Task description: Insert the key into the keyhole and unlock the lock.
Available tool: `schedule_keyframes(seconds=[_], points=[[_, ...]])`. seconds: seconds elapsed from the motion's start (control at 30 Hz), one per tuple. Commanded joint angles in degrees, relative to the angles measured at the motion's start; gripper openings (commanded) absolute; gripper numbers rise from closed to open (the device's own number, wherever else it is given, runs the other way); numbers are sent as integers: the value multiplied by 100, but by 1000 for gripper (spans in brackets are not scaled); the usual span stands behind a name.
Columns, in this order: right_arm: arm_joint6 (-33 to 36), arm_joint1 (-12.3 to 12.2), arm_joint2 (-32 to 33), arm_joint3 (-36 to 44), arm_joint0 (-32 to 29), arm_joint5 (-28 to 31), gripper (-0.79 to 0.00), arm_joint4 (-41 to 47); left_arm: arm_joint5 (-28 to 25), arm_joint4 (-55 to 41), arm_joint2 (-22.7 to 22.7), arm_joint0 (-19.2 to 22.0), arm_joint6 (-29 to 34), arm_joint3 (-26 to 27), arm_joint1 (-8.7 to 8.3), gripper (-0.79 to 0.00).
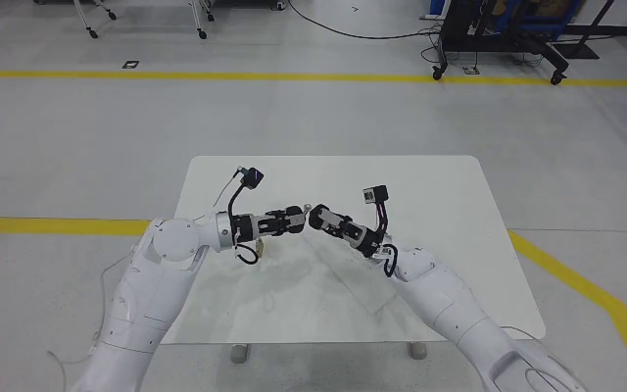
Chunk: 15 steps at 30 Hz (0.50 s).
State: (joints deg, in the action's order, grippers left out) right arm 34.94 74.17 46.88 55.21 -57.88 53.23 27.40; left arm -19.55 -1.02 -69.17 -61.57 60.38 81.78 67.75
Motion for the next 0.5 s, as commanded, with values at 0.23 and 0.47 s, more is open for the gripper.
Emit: schedule_keyframes(seconds=[0.23,0.47], points=[[56,-32,41,-7,4,-199,0,-268,157,149,105,-55,47,66,-12,-785],[1003,-307,549,-91,-32,-353,0,-383,399,-146,306,113,735,-109,-31,-785]])
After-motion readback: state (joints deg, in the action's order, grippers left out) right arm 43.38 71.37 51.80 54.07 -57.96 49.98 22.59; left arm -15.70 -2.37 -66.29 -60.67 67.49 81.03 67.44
